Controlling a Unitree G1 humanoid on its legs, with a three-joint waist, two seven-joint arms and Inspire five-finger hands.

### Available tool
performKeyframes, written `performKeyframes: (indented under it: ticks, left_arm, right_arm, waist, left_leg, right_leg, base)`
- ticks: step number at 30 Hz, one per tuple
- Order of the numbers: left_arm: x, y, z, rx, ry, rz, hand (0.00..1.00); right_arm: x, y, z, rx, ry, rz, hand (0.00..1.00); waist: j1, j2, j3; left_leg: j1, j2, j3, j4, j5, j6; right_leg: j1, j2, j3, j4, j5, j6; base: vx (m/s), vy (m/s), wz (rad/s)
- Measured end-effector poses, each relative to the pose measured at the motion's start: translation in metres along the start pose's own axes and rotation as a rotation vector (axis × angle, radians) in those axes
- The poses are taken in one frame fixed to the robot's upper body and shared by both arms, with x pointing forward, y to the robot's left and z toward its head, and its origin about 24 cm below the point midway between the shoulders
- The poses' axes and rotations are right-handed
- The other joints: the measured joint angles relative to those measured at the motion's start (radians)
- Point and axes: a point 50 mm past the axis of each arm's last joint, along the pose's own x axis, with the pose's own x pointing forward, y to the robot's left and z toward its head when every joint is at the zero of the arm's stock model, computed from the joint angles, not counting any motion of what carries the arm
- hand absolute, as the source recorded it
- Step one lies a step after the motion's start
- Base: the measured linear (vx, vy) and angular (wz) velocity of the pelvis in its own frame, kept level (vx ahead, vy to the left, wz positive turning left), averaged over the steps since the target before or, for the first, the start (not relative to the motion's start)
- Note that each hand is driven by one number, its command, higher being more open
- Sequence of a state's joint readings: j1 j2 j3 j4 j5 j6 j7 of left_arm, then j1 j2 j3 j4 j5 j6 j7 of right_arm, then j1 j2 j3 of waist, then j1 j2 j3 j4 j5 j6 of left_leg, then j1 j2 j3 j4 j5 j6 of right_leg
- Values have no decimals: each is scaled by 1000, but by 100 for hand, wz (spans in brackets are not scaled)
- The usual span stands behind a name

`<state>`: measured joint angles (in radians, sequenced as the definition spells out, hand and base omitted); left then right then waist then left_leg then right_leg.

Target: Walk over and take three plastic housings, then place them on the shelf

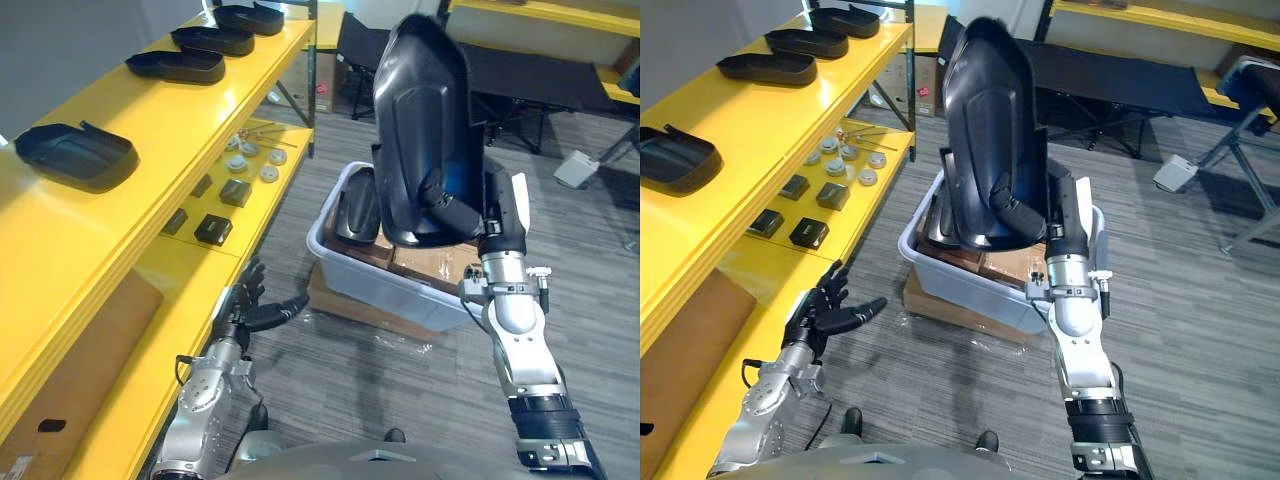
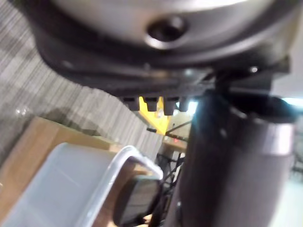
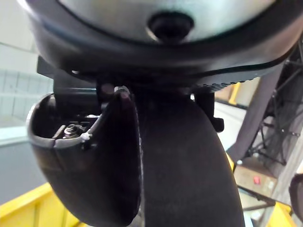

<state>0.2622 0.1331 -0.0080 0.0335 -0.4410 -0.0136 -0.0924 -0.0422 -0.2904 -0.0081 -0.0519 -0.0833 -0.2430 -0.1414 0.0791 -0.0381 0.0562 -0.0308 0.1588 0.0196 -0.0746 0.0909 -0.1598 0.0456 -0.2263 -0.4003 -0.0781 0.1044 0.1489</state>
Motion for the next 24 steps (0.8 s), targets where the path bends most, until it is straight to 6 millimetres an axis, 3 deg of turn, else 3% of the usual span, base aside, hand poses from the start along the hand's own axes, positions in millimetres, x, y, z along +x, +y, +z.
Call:
performKeyframes:
  ticks: [4,11,18,24]
  left_arm:
    - [1,-5,13,-275,-78,-37,100]
    - [3,-18,28,-644,-148,-196,100]
    - [1,-21,36,-684,-154,-311,100]
    - [0,-31,40,-605,-147,-365,100]
  right_arm:
    - [-6,29,-3,-50,-2,104,0]
    - [-13,44,-16,-88,19,178,0]
    - [-19,56,-20,-83,20,228,0]
    - [-25,75,-15,-54,-12,329,0]
  waist:
    - [10,2,-1]
    - [31,5,-3]
    - [31,5,-3]
    - [36,5,-4]
  left_leg:
    - [-1,-2,-16,0,0,0]
    - [-5,-6,-33,-3,0,0]
    - [-13,-8,-51,-2,0,0]
    - [-13,-9,-54,-2,0,0]
  right_leg:
    - [12,-1,-19,0,-8,1]
    - [19,-3,-37,0,-14,1]
    - [26,-3,-57,0,-16,1]
    - [24,-3,-61,0,-18,-2]
  base:
    - [-6,-5,12]
    - [-2,-2,8]
    - [-3,-5,6]
    - [-3,-1,1]
